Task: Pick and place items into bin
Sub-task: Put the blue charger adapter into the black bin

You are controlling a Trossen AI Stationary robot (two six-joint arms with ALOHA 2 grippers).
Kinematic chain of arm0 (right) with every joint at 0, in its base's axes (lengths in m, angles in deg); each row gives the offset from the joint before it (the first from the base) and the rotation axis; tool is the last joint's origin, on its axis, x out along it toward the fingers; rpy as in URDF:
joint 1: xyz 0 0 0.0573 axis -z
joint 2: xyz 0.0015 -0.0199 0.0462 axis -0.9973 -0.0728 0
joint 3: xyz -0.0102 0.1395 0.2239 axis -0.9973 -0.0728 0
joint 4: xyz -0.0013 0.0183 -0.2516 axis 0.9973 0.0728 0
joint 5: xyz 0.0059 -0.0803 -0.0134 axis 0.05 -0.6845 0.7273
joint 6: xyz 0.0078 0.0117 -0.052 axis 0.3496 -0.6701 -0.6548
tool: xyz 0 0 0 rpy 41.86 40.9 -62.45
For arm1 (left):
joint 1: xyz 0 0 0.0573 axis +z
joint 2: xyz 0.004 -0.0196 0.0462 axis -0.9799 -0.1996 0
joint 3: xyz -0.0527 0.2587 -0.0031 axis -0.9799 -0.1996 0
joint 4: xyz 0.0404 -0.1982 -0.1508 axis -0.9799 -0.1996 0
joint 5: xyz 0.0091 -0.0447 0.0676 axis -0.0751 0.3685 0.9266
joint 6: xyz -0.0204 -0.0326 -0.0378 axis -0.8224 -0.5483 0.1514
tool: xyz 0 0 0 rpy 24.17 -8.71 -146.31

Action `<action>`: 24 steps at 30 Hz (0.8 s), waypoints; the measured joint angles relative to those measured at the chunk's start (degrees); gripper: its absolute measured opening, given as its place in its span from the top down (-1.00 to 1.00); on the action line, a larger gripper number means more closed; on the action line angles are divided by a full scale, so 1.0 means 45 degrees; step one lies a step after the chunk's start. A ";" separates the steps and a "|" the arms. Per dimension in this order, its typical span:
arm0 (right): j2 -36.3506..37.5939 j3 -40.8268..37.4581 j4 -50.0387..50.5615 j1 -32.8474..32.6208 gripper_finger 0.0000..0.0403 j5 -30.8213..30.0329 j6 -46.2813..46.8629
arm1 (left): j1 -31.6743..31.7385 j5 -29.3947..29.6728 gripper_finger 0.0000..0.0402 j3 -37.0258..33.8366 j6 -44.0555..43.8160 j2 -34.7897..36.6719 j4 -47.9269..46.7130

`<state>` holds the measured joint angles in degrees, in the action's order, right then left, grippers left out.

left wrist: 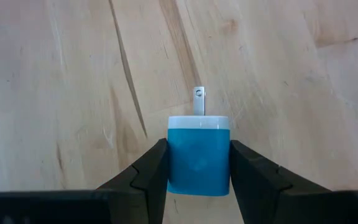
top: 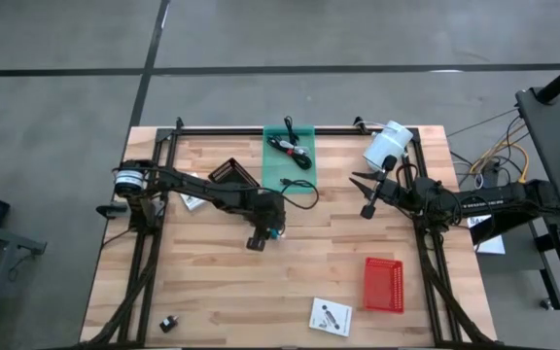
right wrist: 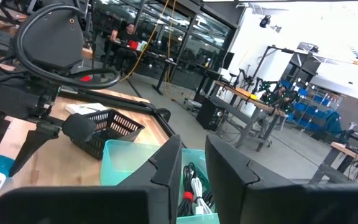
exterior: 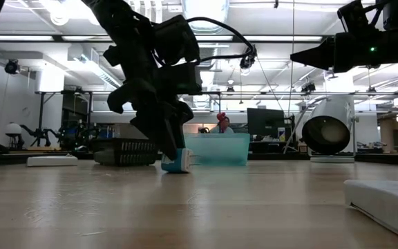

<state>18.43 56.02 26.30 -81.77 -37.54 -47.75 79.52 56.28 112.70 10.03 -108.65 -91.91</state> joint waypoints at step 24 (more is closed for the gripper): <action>-0.0001 0.0000 0.0087 -0.0004 0.72 0.0004 -0.0185 | 0.0000 0.0459 0.35 0.0015 -0.0010 0.2251 -0.0882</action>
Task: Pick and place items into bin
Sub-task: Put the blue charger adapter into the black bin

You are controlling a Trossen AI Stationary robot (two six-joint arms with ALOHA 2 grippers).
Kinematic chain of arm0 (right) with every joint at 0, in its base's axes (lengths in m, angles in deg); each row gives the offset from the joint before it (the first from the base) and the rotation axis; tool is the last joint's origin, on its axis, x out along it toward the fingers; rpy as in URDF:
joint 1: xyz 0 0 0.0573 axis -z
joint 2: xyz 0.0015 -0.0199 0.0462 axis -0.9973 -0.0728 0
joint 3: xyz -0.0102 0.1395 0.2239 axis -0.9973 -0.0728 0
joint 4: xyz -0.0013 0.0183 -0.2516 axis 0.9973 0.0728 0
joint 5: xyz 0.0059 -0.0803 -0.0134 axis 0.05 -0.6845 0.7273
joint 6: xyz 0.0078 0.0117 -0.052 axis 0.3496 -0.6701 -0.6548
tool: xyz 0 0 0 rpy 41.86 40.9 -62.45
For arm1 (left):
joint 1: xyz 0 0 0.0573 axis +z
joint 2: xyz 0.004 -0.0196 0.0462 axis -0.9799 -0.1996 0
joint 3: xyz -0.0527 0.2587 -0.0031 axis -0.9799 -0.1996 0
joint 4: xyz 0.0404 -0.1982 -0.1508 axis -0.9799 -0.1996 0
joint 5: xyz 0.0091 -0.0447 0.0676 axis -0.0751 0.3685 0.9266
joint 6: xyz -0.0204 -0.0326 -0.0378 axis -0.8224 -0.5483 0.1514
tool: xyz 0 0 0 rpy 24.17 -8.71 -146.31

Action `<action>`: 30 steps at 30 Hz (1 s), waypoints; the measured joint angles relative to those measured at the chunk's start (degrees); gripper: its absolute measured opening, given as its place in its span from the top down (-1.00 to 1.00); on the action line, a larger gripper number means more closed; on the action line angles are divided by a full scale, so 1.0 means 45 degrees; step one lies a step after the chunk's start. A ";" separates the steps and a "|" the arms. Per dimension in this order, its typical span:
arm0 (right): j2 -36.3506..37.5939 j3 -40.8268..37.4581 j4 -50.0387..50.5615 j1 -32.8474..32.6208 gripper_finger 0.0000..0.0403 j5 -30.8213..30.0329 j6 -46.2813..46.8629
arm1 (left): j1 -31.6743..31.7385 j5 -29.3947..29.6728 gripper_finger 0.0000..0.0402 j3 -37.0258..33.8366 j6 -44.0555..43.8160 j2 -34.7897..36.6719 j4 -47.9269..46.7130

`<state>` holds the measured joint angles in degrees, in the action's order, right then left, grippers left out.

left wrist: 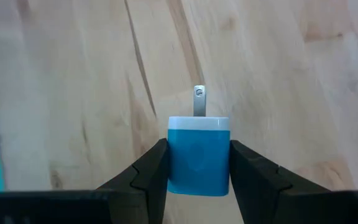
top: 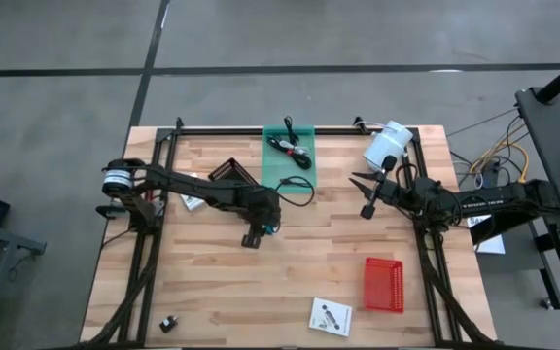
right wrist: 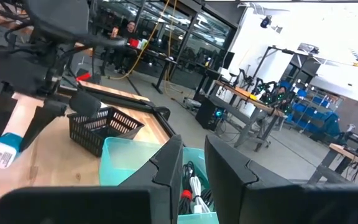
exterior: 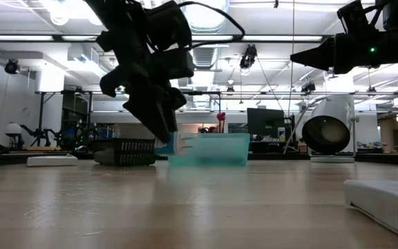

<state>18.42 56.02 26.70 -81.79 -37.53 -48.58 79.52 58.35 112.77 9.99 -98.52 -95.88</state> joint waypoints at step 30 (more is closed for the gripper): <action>0.0005 0.0000 -0.0019 0.0000 0.72 0.0024 0.0005 | 0.2266 0.5177 0.35 0.0049 -0.5417 0.3229 -0.4594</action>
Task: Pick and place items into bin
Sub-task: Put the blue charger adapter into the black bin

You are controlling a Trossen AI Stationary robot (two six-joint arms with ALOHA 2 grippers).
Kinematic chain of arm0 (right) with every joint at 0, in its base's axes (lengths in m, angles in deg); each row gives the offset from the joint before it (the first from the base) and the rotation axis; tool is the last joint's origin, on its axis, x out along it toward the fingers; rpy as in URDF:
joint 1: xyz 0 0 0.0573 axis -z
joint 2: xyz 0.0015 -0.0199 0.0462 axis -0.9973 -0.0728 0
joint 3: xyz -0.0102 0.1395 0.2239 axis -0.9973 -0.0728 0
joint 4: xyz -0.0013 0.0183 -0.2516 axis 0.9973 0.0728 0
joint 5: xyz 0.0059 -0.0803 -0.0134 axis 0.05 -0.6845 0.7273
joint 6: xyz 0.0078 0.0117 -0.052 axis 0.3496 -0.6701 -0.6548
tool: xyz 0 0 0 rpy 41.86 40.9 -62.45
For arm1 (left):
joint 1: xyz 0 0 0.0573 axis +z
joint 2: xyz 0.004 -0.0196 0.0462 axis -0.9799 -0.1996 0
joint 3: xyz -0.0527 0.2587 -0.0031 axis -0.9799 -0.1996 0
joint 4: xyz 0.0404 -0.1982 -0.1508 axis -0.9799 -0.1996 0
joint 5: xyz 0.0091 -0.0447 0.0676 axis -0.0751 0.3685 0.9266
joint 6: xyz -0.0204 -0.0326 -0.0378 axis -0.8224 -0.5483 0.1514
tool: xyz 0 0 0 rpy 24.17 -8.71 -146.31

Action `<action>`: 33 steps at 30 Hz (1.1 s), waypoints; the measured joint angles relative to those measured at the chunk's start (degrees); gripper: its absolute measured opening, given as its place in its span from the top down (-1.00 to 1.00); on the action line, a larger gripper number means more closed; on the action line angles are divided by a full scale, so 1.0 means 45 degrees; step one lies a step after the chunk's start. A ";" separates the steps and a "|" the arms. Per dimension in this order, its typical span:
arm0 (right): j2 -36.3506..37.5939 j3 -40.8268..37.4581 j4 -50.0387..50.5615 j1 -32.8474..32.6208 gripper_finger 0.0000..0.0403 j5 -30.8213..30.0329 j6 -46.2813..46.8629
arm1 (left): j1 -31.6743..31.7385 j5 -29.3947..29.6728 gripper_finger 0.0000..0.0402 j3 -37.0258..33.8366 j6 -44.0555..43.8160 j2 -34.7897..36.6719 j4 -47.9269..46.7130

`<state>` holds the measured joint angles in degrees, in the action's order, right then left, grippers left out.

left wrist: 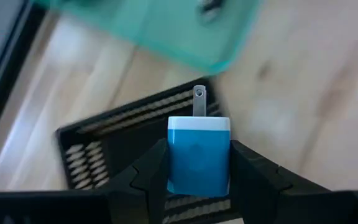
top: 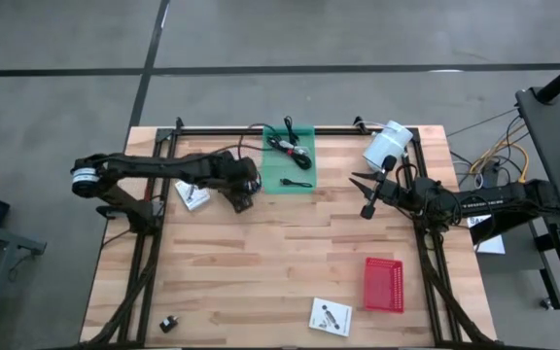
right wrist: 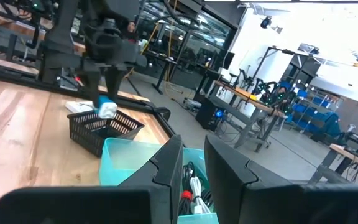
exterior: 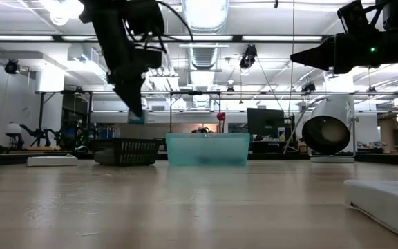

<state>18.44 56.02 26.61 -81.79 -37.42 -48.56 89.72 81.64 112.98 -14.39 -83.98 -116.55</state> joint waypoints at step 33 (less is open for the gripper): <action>-0.0005 0.0000 0.0005 0.0000 0.72 -0.0010 -0.0005 | 0.1236 -0.0702 0.28 -0.0078 -0.3555 -0.1263 -0.0331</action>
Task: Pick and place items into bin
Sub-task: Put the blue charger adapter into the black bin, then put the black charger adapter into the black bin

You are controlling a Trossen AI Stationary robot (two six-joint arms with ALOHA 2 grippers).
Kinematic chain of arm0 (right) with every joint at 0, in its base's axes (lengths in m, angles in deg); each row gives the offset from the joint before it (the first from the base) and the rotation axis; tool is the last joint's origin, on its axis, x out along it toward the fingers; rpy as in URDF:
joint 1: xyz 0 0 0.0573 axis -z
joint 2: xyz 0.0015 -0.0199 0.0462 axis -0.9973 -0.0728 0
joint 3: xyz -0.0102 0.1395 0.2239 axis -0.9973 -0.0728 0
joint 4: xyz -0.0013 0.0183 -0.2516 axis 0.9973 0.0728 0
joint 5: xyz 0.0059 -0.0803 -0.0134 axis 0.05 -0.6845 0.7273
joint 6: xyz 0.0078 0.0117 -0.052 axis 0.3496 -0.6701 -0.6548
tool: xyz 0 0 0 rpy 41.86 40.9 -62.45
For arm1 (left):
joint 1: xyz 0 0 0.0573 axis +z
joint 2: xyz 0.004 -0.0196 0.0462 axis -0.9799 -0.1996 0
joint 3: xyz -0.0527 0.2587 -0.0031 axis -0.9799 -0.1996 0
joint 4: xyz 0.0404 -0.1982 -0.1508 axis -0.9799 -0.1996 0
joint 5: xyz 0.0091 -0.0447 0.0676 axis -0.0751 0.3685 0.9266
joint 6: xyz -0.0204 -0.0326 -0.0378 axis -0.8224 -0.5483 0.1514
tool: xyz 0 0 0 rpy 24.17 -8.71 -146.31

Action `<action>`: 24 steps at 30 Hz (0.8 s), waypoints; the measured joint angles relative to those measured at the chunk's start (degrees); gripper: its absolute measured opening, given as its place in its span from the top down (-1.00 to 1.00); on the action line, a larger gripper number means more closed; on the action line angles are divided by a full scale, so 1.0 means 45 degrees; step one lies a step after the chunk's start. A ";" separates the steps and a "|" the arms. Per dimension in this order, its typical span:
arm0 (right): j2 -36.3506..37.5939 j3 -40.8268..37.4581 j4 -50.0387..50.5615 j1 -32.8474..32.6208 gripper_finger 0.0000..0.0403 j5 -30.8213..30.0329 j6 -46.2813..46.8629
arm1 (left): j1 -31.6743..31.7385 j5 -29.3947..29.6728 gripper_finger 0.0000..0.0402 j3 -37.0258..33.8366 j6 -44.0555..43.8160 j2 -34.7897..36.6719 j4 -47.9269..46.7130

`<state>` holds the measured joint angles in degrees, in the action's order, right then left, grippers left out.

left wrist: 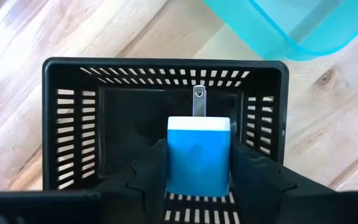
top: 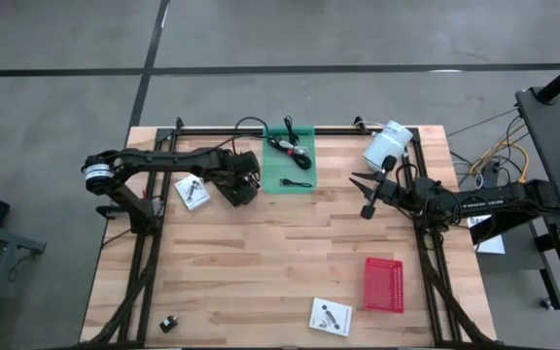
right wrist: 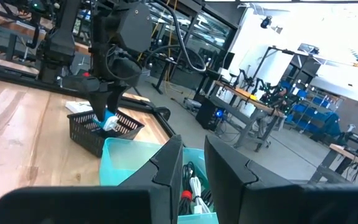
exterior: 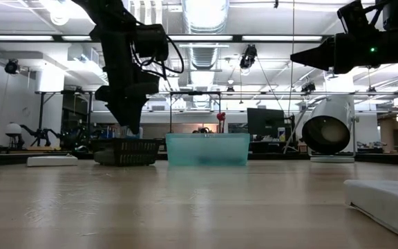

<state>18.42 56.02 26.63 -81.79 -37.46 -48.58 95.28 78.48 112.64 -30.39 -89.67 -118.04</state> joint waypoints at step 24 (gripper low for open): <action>0.0000 0.0000 0.0000 0.0000 0.72 0.0000 -0.0044 | -0.0118 -0.2306 0.07 0.0414 -0.0018 0.0019 -0.0010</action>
<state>18.42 56.02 26.63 -81.79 -37.46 -48.78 94.75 68.10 114.50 -30.47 -89.58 -118.09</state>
